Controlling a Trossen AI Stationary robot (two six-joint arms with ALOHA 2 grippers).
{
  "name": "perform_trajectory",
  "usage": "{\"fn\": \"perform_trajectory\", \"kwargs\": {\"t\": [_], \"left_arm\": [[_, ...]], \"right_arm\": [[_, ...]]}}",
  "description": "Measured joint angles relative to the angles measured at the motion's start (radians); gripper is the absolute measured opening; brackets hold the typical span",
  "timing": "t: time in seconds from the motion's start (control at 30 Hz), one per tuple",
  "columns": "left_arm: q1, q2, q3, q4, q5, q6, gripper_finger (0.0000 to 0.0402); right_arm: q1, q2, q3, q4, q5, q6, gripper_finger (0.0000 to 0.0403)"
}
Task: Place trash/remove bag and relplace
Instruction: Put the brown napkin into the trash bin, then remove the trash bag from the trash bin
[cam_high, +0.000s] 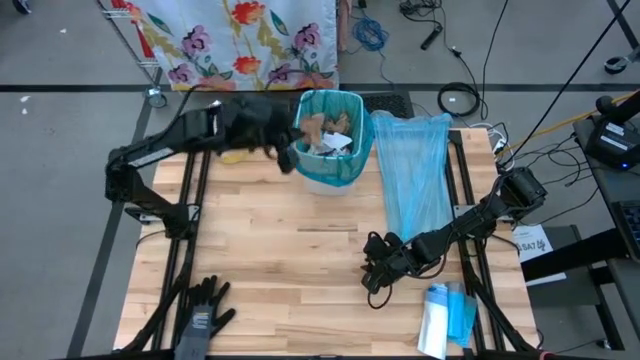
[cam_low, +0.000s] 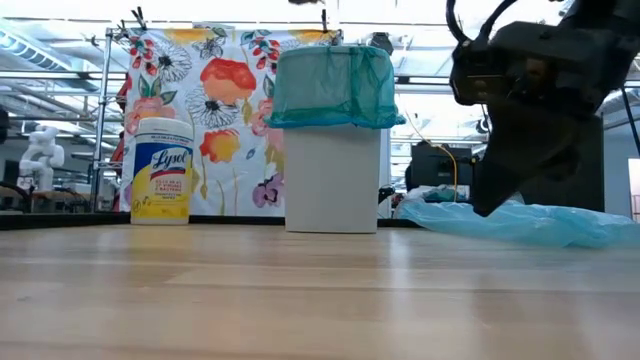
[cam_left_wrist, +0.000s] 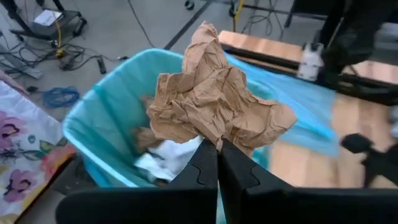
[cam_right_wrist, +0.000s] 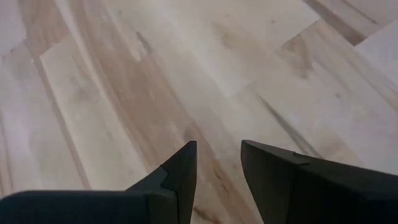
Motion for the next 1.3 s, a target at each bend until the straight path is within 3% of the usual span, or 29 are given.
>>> {"fn": "perform_trajectory", "kwargs": {"t": [0.17, 0.3, 0.57, 0.7, 1.07, 1.3], "left_arm": [[0.115, 0.034, 0.001, 0.067, 0.022, 0.036, 0.0015], [0.164, 0.077, 0.001, 0.114, 0.048, 0.103, 0.0061], [0.187, 0.138, 0.000, 0.119, 0.069, 0.096, 0.0145], [0.153, 0.141, 0.000, 0.098, 0.068, -0.014, 0.0152], [-0.023, 0.110, 0.001, 0.016, 0.085, -0.001, 0.0153], [-0.151, 0.111, -0.044, -0.026, 0.083, -0.081, 0.0153]], "right_arm": [[-0.027, 0.000, 0.000, 0.000, 0.002, 0.034, 0.0116], [-0.046, 0.000, 0.000, 0.000, 0.002, 0.055, 0.0116], [-0.085, 0.000, 0.000, 0.000, -0.001, 0.078, 0.0116], [-0.093, 0.000, 0.000, 0.003, -0.005, 0.094, 0.0116], [-0.096, -0.022, 0.000, -0.017, -0.085, 0.034, 0.0116], [-0.096, -0.055, 0.000, -0.020, -0.087, -0.028, 0.0116]]}}
